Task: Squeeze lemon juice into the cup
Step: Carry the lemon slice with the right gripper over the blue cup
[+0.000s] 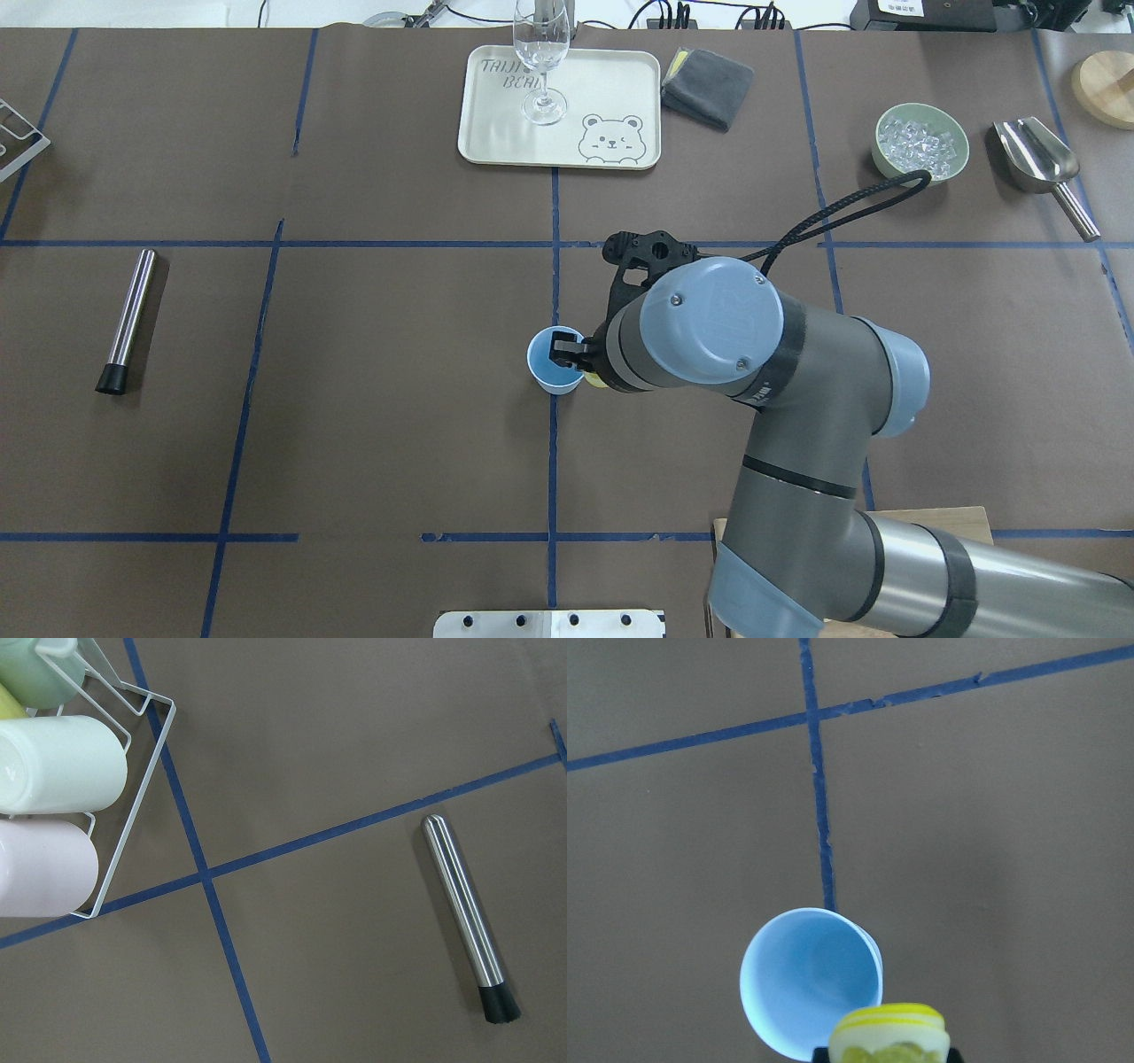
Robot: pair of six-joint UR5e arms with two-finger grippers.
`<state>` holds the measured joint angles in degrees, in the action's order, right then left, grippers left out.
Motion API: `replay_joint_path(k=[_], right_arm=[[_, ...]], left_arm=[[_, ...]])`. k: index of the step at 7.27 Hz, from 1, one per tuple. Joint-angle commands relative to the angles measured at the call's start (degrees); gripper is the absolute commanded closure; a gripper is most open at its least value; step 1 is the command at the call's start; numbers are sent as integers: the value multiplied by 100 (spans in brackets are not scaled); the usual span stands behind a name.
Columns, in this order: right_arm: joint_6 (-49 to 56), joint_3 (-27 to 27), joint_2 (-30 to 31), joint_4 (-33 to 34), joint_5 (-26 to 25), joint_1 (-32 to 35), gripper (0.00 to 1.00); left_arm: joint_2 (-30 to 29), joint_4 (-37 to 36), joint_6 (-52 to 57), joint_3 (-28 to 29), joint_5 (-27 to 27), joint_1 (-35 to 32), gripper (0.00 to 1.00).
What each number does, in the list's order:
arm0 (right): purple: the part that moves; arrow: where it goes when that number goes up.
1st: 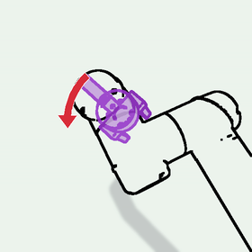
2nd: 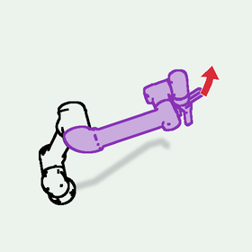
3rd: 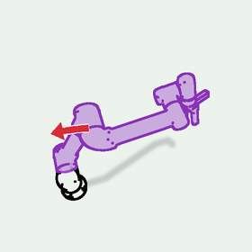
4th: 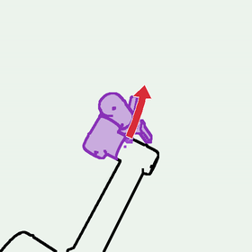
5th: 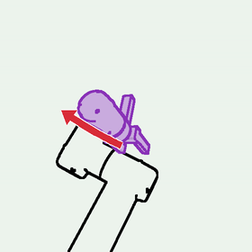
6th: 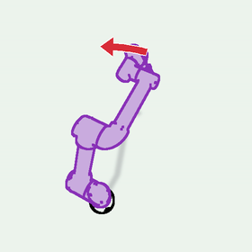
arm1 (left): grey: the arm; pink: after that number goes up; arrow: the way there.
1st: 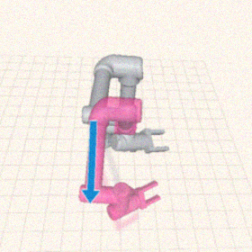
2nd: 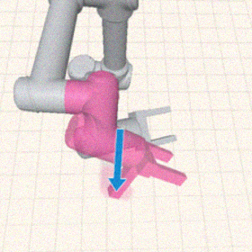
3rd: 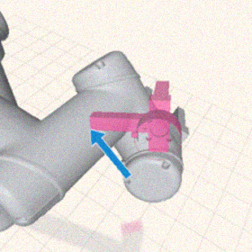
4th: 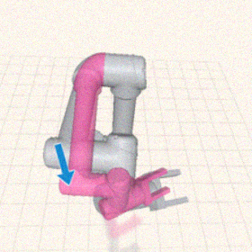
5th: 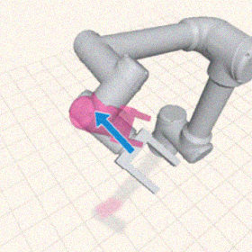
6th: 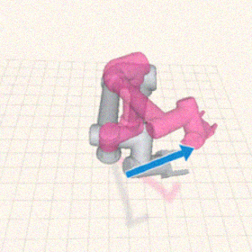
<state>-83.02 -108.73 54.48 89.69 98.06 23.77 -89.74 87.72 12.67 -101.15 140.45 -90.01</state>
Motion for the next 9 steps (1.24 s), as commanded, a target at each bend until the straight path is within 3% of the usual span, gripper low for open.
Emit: replay_joint_path(k=[1,4,5,6,9], right_arm=[[5,587,-454,-74,-6,13,53],[-4,950,-473,-523,-6,49,52],[-4,994,-465,-523,2,49,40],[-4,994,-473,-523,2,40,21],[5,977,-377,-523,81,40,1]], left_arm=[[0,0,7,-18,0,-17,0],[9,-26,-1,-202,0,-25,0],[9,-35,7,-220,0,-25,0],[9,-35,-1,-238,0,-34,0],[9,-35,-2,-221,0,-43,0]])
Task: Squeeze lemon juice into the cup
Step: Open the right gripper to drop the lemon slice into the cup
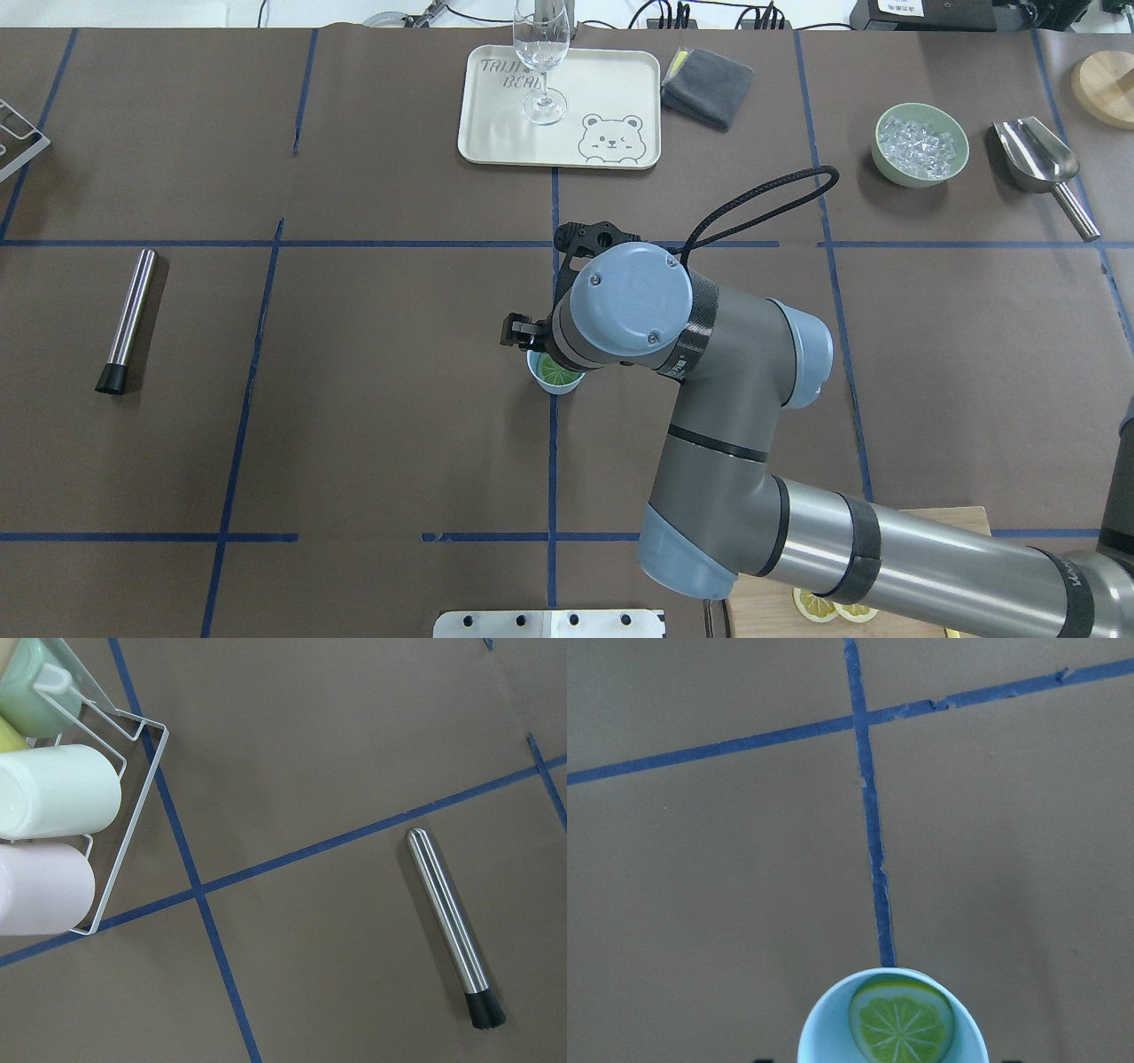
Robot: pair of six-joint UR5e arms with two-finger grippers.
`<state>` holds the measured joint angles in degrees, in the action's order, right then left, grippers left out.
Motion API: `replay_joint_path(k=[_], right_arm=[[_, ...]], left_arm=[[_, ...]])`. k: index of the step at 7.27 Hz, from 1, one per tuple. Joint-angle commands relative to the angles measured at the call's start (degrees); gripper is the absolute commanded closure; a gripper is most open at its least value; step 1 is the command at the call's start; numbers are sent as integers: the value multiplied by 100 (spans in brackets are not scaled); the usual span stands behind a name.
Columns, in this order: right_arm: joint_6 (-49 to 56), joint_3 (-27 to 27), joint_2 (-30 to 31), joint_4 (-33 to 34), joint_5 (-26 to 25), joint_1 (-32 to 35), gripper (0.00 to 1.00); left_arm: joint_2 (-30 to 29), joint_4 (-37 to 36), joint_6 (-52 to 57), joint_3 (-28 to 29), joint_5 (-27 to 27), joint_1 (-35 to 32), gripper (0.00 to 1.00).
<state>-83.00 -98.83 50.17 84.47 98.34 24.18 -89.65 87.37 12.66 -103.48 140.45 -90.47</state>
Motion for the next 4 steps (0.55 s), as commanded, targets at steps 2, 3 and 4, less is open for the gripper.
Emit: replay_joint_path(k=[2,3,4], right_arm=[[82,-397,402,26,875,496,1],[161,-661,788,17,1307,866,1],[692,-985,1253,17,1476,1122,1]], left_arm=[[-17,17,-105,73,44,21,0],[-78,52,-976,73,235,169,0],[-79,531,-1576,21,229,509,0]])
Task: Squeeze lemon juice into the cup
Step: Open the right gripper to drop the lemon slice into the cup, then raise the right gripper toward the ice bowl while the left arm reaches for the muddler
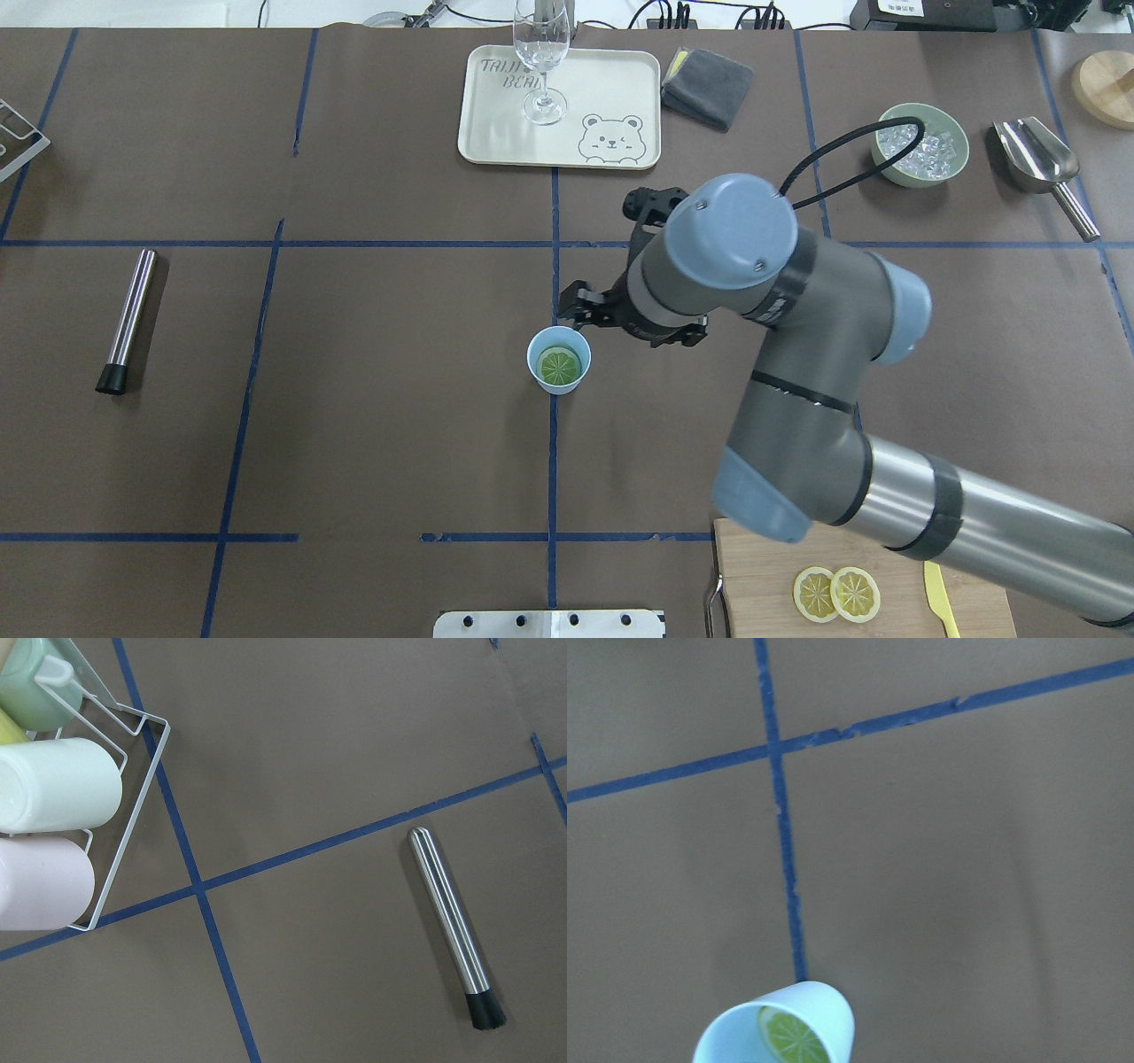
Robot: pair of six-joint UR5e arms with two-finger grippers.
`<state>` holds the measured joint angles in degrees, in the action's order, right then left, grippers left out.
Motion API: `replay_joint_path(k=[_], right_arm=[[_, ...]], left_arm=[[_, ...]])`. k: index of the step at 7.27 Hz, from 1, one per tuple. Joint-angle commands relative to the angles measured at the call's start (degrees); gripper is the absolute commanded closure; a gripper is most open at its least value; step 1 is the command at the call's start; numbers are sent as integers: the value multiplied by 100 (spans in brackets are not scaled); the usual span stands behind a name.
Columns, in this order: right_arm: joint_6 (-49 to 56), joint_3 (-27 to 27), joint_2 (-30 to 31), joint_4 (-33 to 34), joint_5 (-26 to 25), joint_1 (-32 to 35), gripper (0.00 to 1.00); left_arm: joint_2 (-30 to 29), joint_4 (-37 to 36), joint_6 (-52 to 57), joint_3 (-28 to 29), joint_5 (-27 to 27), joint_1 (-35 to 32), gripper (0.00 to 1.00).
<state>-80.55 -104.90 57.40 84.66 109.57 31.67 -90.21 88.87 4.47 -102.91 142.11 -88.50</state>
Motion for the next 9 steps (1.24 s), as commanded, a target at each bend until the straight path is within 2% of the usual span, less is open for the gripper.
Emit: replay_joint_path(k=[1,2,3,4,5,6,9], right_arm=[[896,-573,848,-11,494,627,1],[1153,-619,1104,-20,721,900,1],[1408,-619,1298,-20,759,1068,1],[1611,-671,1439,-20,768,1156,1],[1639,-750,1519,-37,768,1192,1],[1639,-829,1554,-20,768,1193,1],[1639,-839,1581,-37,759,1184,1]], left_arm=[[29,881,-798,42,62,560,0],[-48,1043,-990,191,19,1006,0],[-223,1279,-1697,279,-130,1393,0],[-373,1465,-2365,550,-557,1615,0],[-931,1492,-3103,1040,-814,2148,0],[-998,1510,-3510,1228,-1121,2484,6],[-1296,1633,-3796,1817,-1168,2741,7]])
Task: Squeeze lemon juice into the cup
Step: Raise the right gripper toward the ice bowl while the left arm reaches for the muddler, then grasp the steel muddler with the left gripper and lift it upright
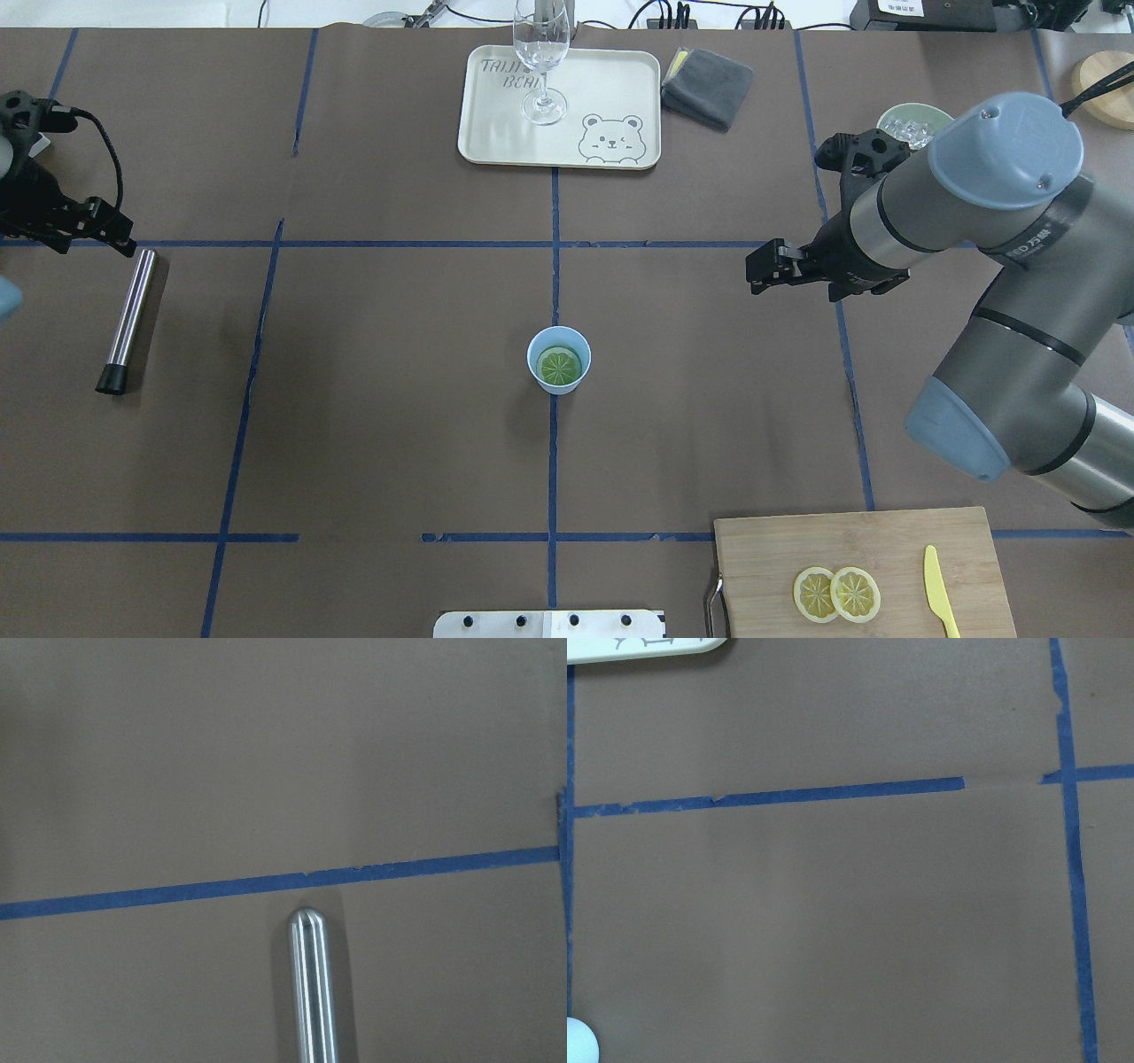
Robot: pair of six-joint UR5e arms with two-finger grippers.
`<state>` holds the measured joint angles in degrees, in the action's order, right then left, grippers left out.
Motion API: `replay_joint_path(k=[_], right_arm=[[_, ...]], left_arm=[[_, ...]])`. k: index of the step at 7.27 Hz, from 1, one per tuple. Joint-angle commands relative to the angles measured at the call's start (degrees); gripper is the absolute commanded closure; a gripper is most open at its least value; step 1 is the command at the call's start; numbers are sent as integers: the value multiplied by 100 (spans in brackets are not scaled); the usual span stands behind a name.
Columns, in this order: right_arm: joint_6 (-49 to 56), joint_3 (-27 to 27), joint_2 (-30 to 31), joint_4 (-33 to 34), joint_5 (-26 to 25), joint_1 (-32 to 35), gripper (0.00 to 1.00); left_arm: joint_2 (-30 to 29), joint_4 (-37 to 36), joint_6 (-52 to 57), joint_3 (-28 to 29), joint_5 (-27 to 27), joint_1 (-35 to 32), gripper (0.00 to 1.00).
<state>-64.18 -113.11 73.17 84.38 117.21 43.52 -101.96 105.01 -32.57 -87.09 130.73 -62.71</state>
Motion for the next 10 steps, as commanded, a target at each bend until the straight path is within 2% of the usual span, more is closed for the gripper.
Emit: replay_joint_path(k=[1,4,6,7,9,10], right_arm=[[2,-27,-13,-10,4,-10,1],[-7,-18,-30,8,4,-19,1],[-7,-9,-30,-10,-5,-28,1],[-7,-9,-22,-10,-5,-19,1],[-7,-27,-30,-10,4,-19,1],[-7,-61,-22,-10,13,-19,1]], left_arm=[[-122,141,-100,315,-195,354,7],[-148,371,-66,561,-276,532,8],[-131,362,-92,570,-373,541,29],[-131,345,-92,605,-373,541,36],[-122,344,-92,605,-373,541,48],[-131,336,-92,623,-381,541,50]])
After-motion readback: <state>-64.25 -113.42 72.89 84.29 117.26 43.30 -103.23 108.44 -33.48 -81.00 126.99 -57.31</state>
